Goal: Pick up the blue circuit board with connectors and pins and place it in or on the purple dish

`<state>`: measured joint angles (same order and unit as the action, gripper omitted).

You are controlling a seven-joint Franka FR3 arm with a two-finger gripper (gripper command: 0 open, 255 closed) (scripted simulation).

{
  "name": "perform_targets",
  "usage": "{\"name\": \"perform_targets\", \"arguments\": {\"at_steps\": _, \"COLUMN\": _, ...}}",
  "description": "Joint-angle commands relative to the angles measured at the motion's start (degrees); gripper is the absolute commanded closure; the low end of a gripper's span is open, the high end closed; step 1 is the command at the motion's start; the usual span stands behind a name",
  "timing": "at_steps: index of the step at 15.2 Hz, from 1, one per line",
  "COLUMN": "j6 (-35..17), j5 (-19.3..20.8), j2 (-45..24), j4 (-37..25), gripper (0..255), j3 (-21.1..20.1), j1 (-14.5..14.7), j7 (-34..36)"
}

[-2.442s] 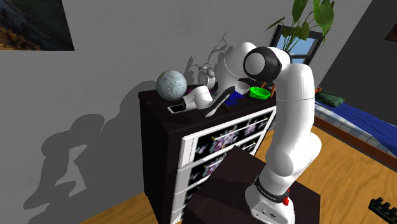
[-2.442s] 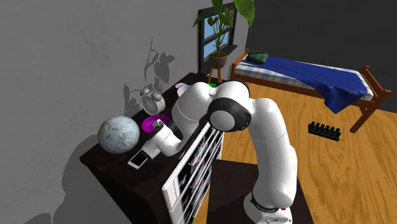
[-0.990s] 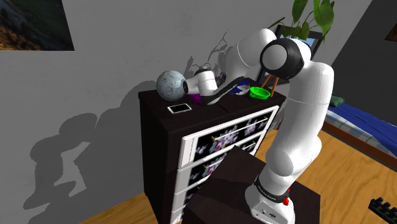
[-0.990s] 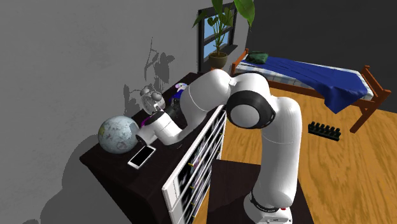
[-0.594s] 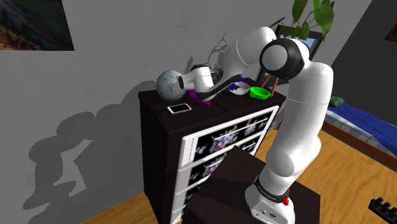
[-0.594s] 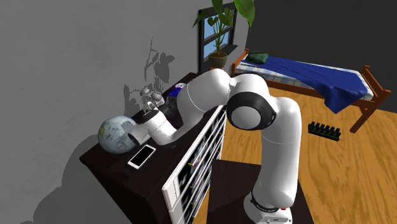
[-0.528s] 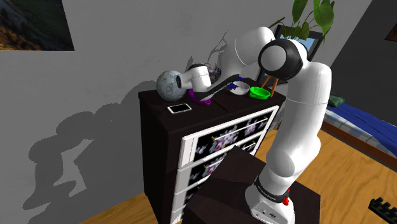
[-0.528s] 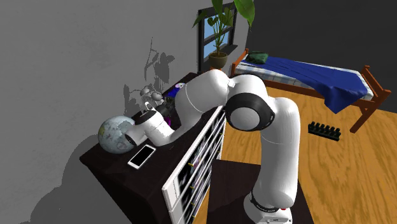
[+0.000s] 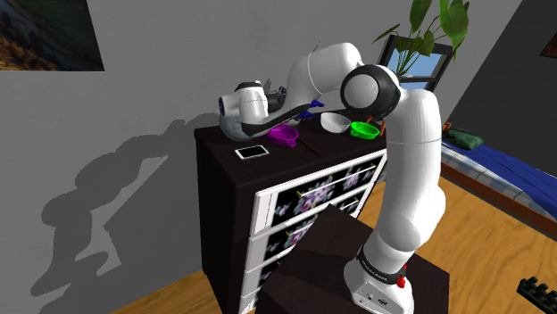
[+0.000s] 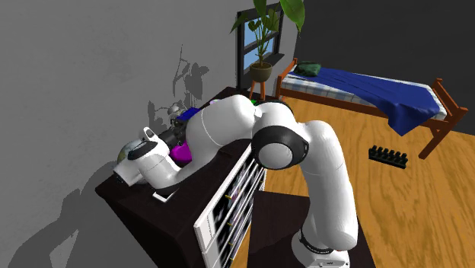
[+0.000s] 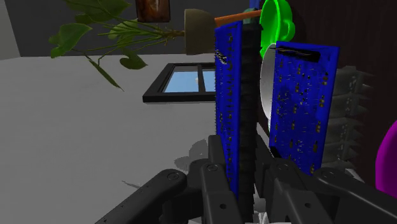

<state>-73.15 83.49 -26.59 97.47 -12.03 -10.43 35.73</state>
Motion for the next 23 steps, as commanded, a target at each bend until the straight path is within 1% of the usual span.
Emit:
{"name": "perform_targets", "arguments": {"at_steps": 1, "j6": 2.23, "j5": 0.2, "j2": -2.94, "j4": -5.04, "gripper": 255, "j3": -0.41, "j1": 1.75, "j7": -1.82}}
{"name": "perform_targets", "arguments": {"at_steps": 2, "j6": 3.19, "j5": 0.37, "j2": -4.34, "j4": -7.43, "gripper": 255, "j3": -0.56, "j1": 2.59, "j7": -2.7}}
{"name": "perform_targets", "arguments": {"at_steps": 23, "j6": 2.11, "j5": -0.66, "j2": -12.98, "j4": -7.05, "gripper": 255, "j3": -0.72, "j1": 2.3, "j7": 6.54}}
